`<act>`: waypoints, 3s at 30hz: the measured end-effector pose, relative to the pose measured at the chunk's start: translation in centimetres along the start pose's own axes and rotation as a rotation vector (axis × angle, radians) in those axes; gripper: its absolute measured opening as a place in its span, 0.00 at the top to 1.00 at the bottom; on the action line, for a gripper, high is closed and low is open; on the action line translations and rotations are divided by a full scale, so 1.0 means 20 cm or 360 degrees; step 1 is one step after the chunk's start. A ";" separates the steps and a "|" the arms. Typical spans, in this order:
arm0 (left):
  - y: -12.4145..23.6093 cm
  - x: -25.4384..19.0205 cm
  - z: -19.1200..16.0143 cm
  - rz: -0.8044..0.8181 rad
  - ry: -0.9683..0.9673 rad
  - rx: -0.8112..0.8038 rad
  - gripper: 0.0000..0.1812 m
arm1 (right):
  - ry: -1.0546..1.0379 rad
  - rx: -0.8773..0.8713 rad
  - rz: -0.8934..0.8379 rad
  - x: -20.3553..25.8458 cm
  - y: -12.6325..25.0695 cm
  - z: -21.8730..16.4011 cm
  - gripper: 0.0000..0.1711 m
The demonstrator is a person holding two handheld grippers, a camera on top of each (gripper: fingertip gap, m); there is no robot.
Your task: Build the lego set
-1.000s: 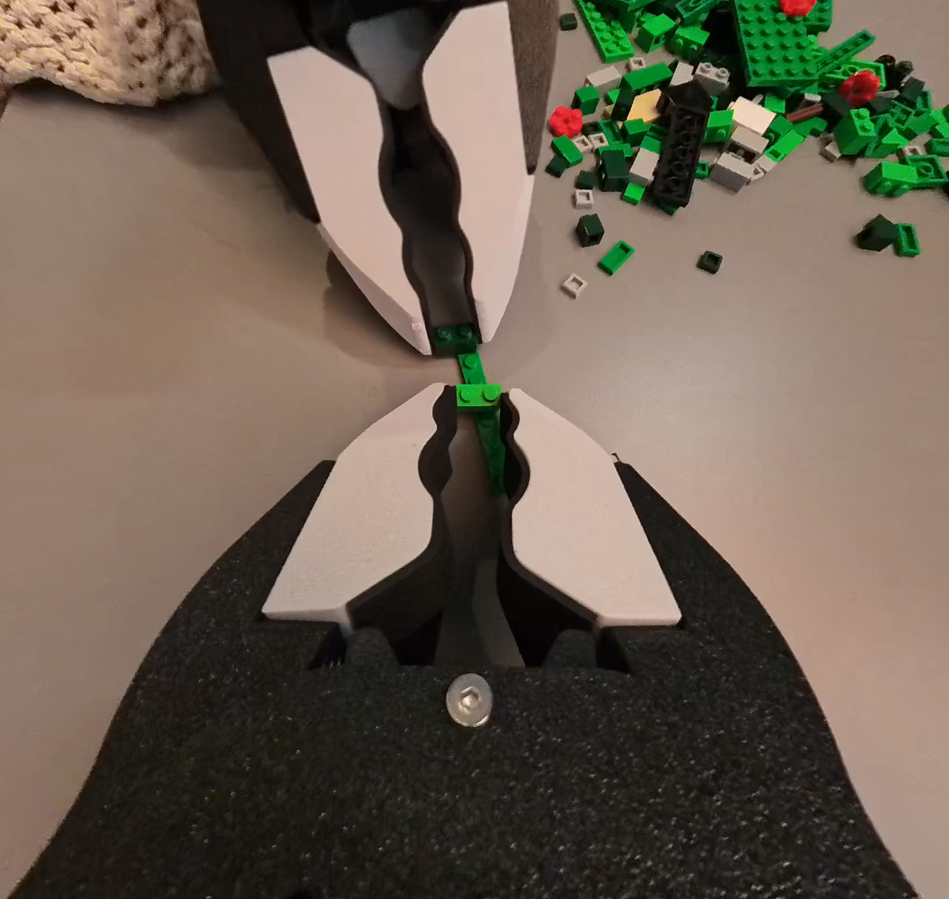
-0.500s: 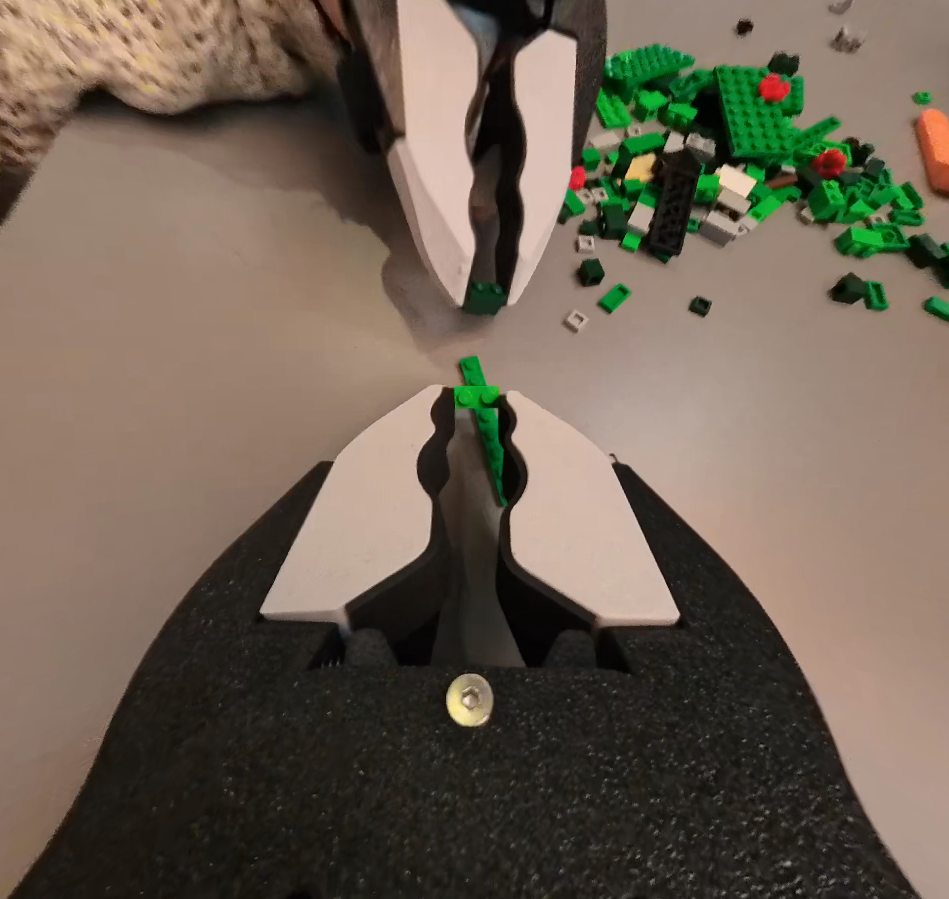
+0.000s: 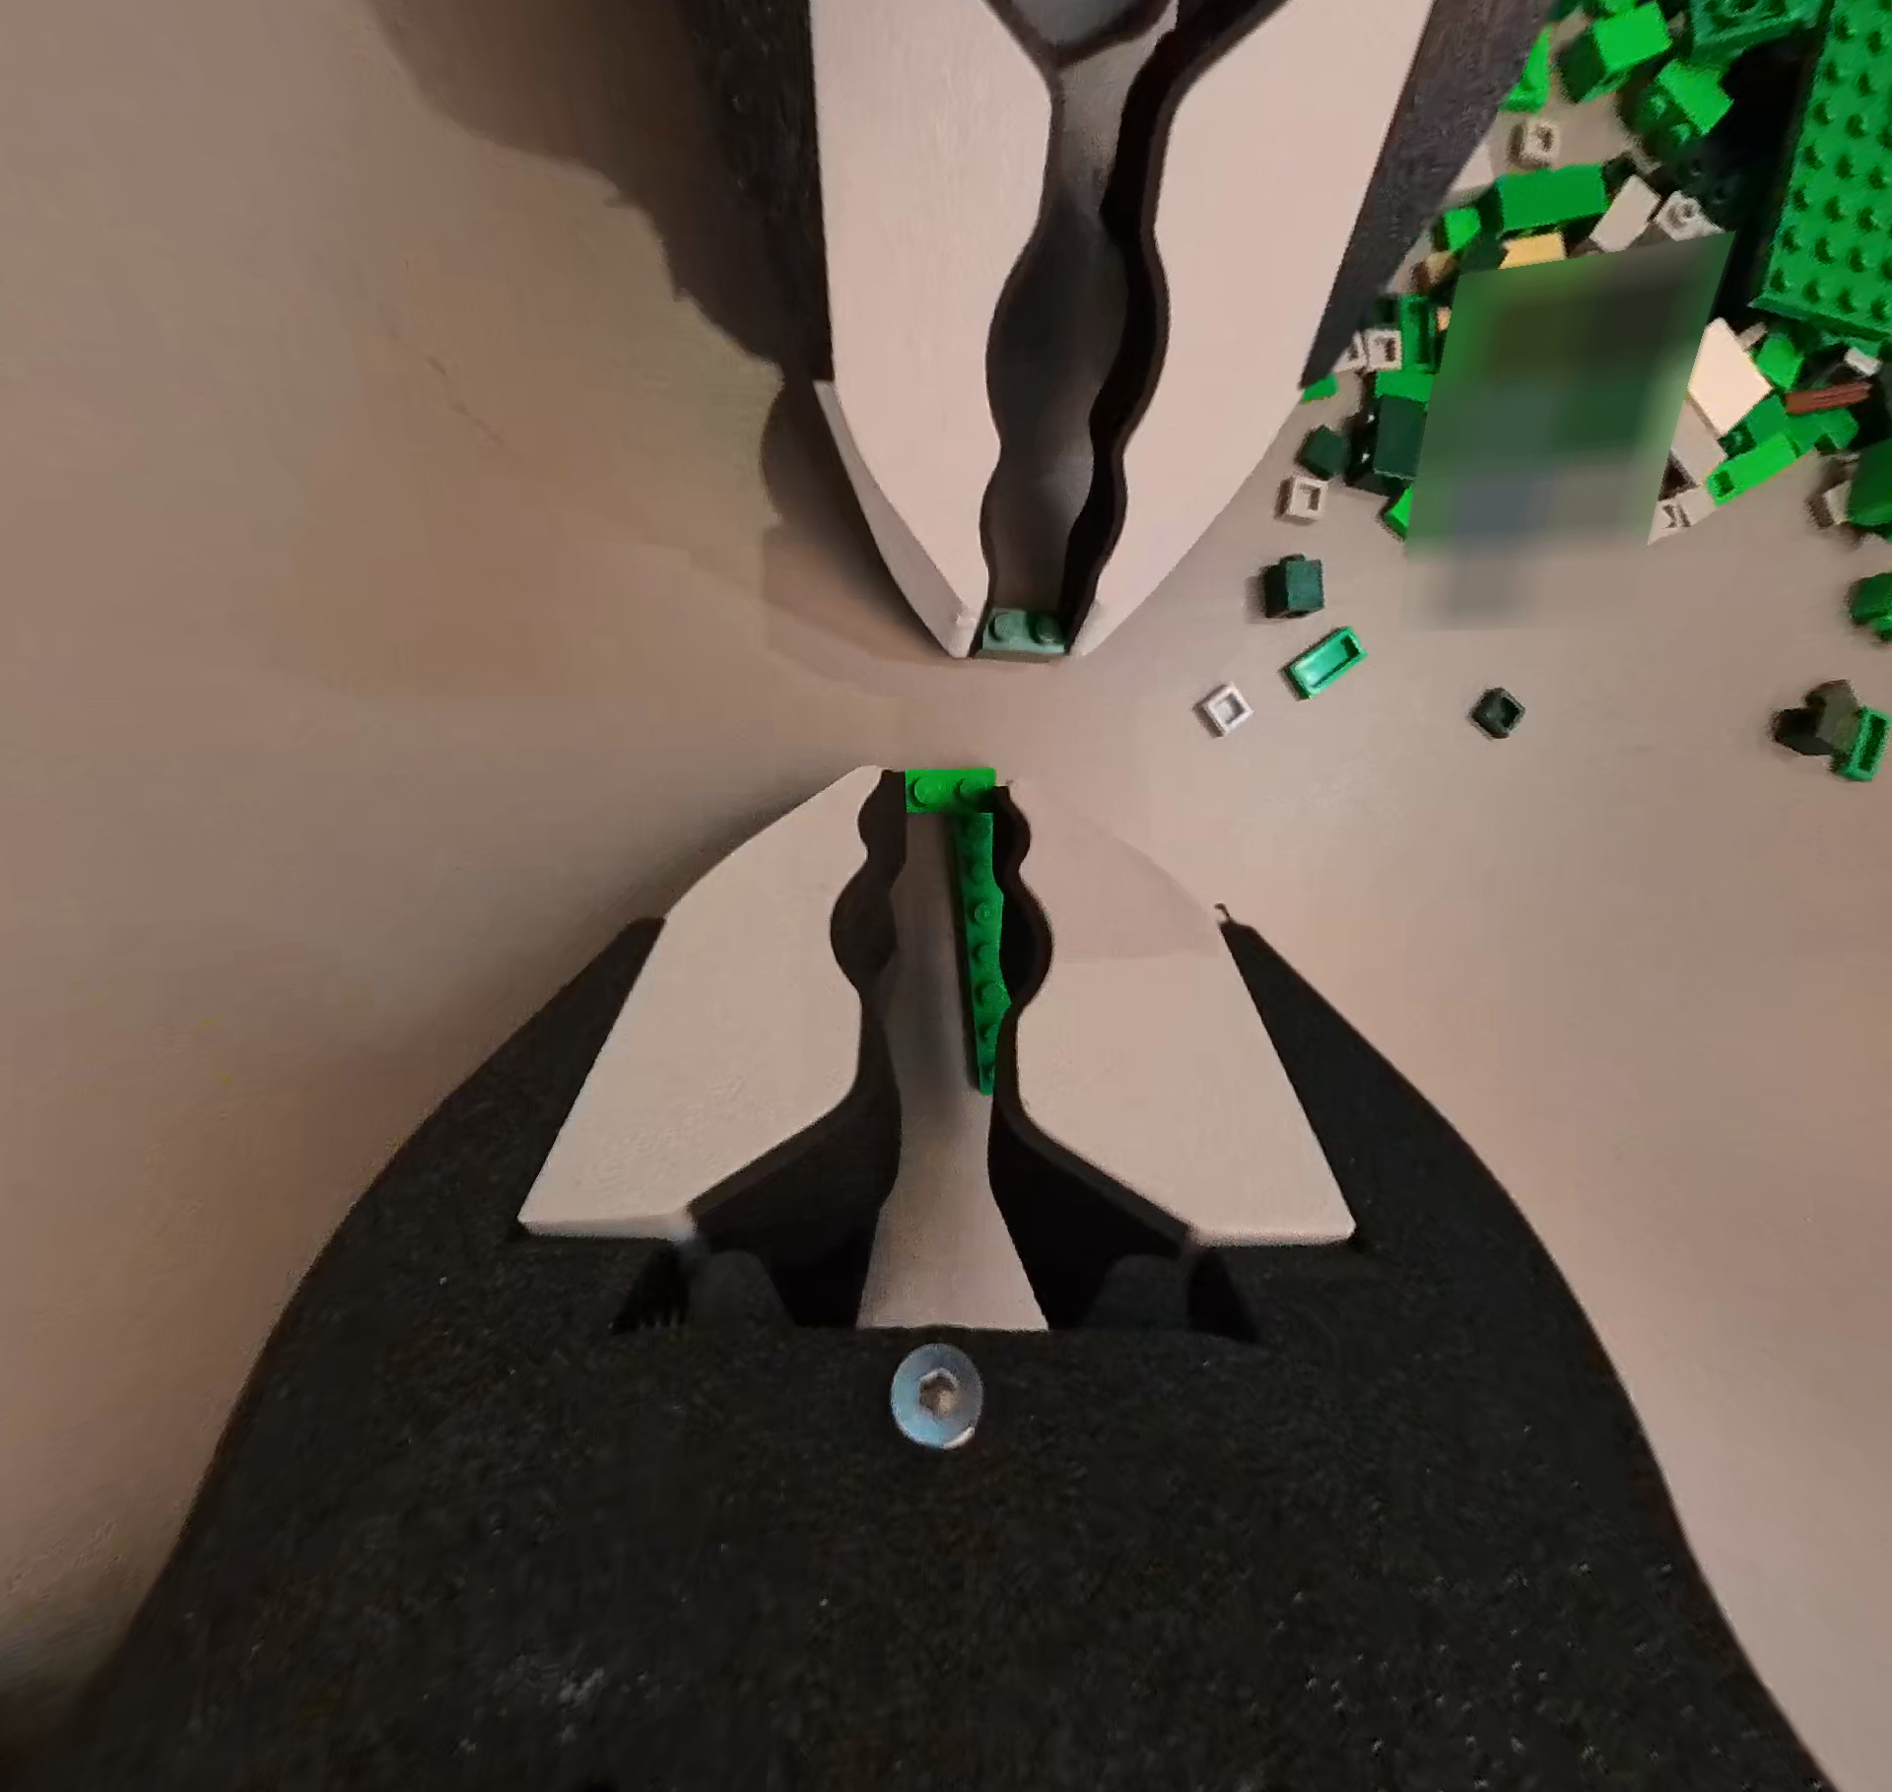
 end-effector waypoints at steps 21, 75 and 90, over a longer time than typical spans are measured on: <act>-0.02 -0.01 0.03 -0.0015 -0.0025 -0.0030 0.92 | -0.0097 0.0159 0.0105 -0.01 -0.02 0.00 0.91; 0.27 0.11 0.24 0.0153 0.0112 -0.0673 0.92 | 0.0328 -0.0417 -0.0607 -0.20 0.35 0.11 0.79; 0.32 0.24 0.16 0.0249 0.0279 -0.0710 0.92 | -0.0089 -0.0232 0.0044 0.00 -0.11 0.07 0.82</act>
Point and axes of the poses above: each gripper's, where its closed fingertips meet, y back along the fingers, z out of its top, x = y × z across the jaws, the point moved 1 cm from there along y, back along the fingers, and after that the axes turned 3 degrees about -y, right-handed, at the moved point
